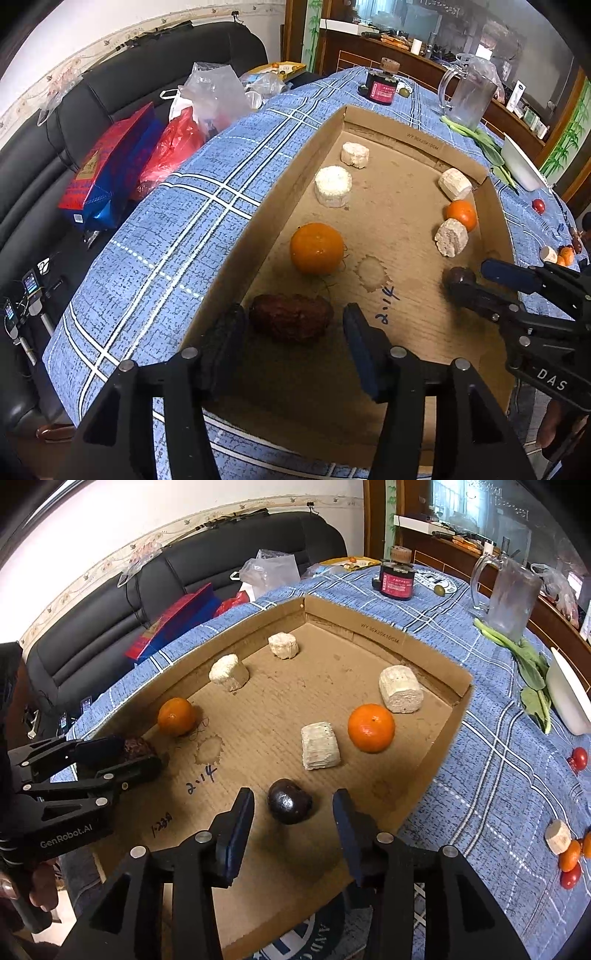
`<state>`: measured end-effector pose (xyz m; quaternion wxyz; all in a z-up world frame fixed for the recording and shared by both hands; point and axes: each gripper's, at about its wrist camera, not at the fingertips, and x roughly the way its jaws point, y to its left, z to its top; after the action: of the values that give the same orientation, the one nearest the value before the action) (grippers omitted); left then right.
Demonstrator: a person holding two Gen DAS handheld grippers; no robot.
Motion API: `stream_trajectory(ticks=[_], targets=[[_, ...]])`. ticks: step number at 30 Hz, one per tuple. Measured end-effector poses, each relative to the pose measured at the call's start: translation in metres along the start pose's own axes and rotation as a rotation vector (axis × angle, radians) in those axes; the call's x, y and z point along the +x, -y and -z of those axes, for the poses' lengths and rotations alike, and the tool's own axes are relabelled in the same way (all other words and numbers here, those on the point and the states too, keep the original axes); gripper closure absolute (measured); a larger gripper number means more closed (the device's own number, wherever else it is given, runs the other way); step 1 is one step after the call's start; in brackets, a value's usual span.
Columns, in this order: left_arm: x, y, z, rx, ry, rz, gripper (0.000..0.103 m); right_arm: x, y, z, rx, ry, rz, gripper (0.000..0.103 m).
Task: Organize fruits
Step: 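Open the right tool to drop the chestnut while the left tool releases the date, then move the right tool to a red tomato while the left tool approaches a beige cube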
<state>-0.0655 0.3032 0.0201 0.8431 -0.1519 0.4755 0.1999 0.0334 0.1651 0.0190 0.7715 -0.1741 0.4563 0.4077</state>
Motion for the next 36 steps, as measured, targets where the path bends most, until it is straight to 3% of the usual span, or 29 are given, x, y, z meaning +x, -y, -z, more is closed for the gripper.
stream_trajectory(ticks=[11, 21, 24, 30, 36], targets=[[-0.027, 0.003, 0.006, -0.009, 0.053, -0.014, 0.044, -0.033, 0.002, 0.012, 0.003, 0.042, 0.014, 0.054], [-0.046, 0.005, 0.014, -0.034, 0.083, -0.038, 0.044, -0.074, 0.026, 0.048, 0.052, 0.070, 0.051, 0.053], [-0.048, 0.014, 0.017, -0.028, 0.082, -0.040, 0.043, -0.090, 0.039, 0.065, 0.082, 0.082, 0.068, 0.045], [-0.047, 0.053, 0.019, 0.016, 0.068, -0.015, 0.041, -0.122, 0.078, 0.102, 0.165, 0.104, 0.118, 0.043], [-0.055, 0.124, 0.022, 0.139, 0.083, 0.045, 0.035, -0.149, 0.128, 0.145, 0.281, 0.109, 0.177, 0.043]])
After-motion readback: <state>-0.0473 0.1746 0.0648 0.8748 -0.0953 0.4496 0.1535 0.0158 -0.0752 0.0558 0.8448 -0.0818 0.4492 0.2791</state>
